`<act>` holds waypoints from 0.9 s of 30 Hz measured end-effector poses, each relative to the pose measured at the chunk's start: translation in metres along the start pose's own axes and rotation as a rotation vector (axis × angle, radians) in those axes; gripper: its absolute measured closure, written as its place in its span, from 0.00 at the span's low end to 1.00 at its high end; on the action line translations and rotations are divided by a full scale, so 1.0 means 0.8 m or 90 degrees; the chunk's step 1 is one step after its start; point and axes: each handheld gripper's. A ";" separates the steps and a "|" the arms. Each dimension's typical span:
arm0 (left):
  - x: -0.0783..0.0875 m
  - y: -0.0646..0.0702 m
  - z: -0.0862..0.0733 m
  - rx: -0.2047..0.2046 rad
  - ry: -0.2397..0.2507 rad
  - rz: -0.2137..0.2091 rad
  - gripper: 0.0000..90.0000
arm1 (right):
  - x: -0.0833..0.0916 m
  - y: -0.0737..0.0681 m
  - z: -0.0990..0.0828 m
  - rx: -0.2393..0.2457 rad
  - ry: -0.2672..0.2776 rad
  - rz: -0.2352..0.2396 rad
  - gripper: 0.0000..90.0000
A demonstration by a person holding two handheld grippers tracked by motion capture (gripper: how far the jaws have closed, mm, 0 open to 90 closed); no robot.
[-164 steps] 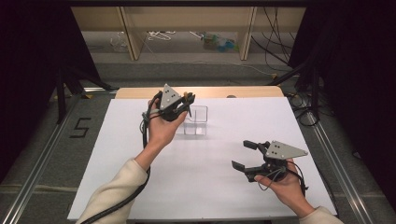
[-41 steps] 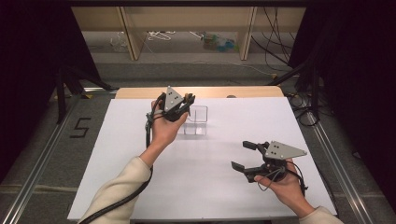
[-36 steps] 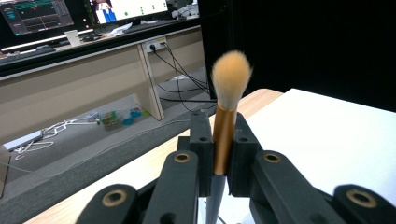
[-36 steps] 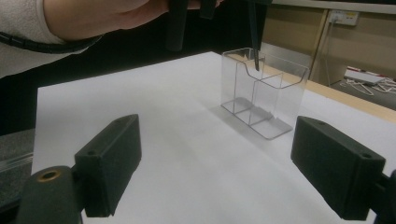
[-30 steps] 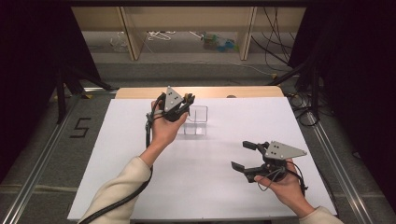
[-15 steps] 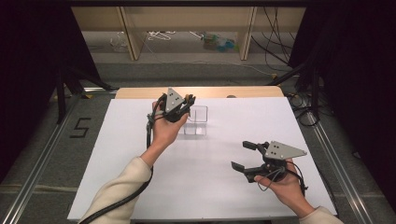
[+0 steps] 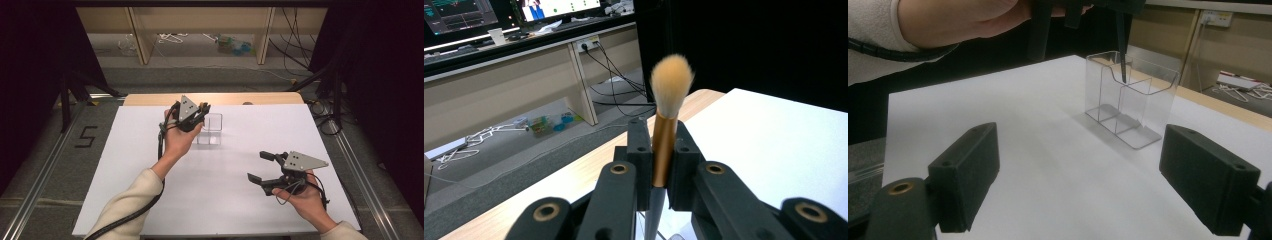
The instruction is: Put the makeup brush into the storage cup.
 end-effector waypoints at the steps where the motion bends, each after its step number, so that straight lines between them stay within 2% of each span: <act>1: 0.000 0.000 -0.001 0.000 0.001 0.000 0.92 | 0.000 0.000 0.000 0.000 -0.003 0.001 0.19; 27: -0.002 0.003 -0.006 -0.004 -0.008 -0.002 0.92 | -0.001 0.000 -0.001 0.002 -0.001 0.006 0.19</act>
Point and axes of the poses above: each handheld gripper's, and its own axes: x roughly backward along the jaws, z roughly out of its top, y roughly to its right, and after that the axes turned 13 degrees about y, right-handed
